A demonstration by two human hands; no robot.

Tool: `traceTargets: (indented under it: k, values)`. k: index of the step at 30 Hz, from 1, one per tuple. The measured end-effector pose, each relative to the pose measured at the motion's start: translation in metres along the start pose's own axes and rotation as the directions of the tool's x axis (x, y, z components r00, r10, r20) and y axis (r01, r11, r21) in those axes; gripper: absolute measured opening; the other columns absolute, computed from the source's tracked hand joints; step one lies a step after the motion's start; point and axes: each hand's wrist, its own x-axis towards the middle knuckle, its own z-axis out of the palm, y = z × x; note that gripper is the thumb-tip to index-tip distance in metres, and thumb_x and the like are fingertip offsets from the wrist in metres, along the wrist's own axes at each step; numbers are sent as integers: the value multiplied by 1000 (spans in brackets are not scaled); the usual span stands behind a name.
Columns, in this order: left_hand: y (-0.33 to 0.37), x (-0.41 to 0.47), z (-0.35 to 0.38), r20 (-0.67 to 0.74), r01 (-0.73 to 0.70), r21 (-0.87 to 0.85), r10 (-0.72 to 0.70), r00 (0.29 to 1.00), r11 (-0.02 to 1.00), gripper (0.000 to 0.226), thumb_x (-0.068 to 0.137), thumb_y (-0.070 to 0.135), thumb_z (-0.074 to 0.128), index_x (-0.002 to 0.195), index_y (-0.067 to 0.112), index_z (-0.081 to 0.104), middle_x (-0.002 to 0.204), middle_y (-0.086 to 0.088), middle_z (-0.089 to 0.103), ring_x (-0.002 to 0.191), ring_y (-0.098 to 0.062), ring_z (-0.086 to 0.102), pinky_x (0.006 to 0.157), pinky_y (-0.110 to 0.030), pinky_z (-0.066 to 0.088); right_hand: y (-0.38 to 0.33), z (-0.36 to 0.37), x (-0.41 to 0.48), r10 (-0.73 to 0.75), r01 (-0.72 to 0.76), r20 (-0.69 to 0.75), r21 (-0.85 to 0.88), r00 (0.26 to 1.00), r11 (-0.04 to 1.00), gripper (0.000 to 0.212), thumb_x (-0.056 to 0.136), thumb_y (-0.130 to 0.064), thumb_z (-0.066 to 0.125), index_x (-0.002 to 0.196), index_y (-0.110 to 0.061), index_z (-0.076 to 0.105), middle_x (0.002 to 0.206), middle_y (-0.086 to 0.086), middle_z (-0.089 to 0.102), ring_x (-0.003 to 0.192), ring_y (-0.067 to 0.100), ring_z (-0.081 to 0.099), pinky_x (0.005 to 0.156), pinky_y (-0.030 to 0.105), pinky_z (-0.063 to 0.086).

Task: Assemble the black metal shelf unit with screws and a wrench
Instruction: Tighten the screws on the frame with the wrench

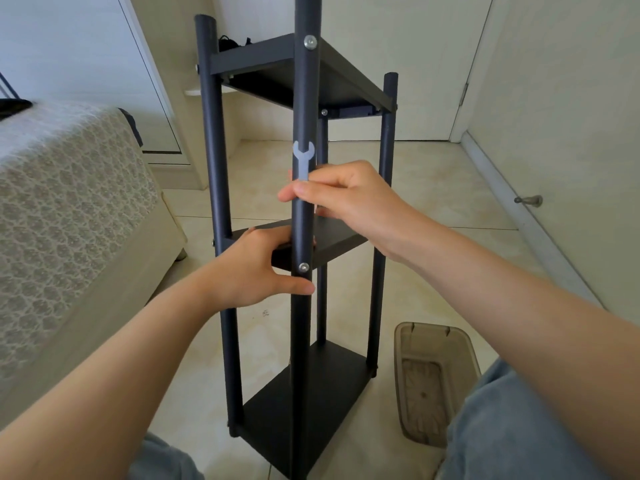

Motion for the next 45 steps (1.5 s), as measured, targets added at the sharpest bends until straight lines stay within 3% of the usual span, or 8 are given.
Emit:
traceTargets:
  k: [5, 8, 12, 17, 26, 33, 37, 45]
  values:
    - [-1, 1, -4, 7, -4, 29, 4, 1000, 1000, 62, 79, 23, 85, 132, 31, 53, 127, 11, 64, 113, 10, 56, 88, -1, 43, 7, -7, -15, 14, -15, -34, -41, 999, 999, 19, 95, -26, 61, 92, -22, 79, 96, -12, 71, 99, -4, 61, 95, 26, 48]
    - [-1, 1, -6, 18, 32, 10, -32, 999, 999, 72, 79, 23, 85, 139, 29, 45, 136, 10, 59, 128, -1, 54, 110, -25, 42, 17, -7, -26, 17, -33, -103, -158, 995, 987, 21, 93, -29, 62, 89, -17, 79, 96, 19, 64, 87, 15, 59, 79, 24, 45]
    - [-2, 2, -9, 35, 59, 36, -60, 998, 998, 84, 79, 26, 84, 146, 28, 33, 150, 6, 50, 144, -14, 39, 119, -36, 31, 39, 1, -41, 129, -141, -67, -233, 989, 962, 22, 93, -29, 62, 89, -16, 79, 89, 17, 67, 86, 20, 61, 72, 15, 44]
    - [-4, 4, -12, 38, 79, 49, -81, 996, 996, 87, 79, 27, 83, 147, 30, 29, 150, 10, 49, 145, -13, 35, 116, -33, 28, 71, 14, -49, 279, -256, 14, -359, 960, 898, 22, 97, -25, 59, 95, -15, 79, 62, -13, 63, 57, -8, 56, 54, 7, 38]
    - [-4, 3, -19, 57, 86, 76, -90, 994, 993, 88, 77, 25, 84, 147, 30, 29, 142, 18, 54, 135, -3, 44, 116, -34, 33, 101, 43, -46, 403, -345, 101, -356, 910, 868, 23, 99, -23, 55, 97, -13, 77, 78, -8, 62, 72, 7, 60, 62, 12, 40]
    - [-11, 0, -29, 33, 86, 133, -91, 995, 987, 82, 79, 19, 83, 144, 26, 34, 143, 15, 54, 124, 3, 47, 100, -15, 37, 100, 76, -33, 331, -321, 12, -213, 944, 923, 24, 98, -18, 54, 88, -10, 74, 68, -14, 56, 64, 8, 58, 57, 10, 39]
    - [-20, -4, -35, 26, 86, 140, -90, 996, 986, 78, 79, 17, 84, 141, 26, 37, 128, 23, 57, 98, 27, 52, 72, 5, 40, 99, 85, -22, 279, -282, -46, -203, 959, 938, 25, 97, -17, 56, 85, -9, 76, 64, -13, 56, 62, 8, 59, 58, 15, 42]
    - [-28, -7, -39, 8, 86, 99, -87, 996, 991, 81, 78, 16, 83, 143, 30, 37, 129, 26, 58, 103, 33, 46, 79, 7, 36, 102, 106, -14, 186, -198, -115, -100, 976, 975, 23, 99, -16, 55, 90, -11, 75, 65, -19, 54, 58, 3, 55, 51, 1, 38]
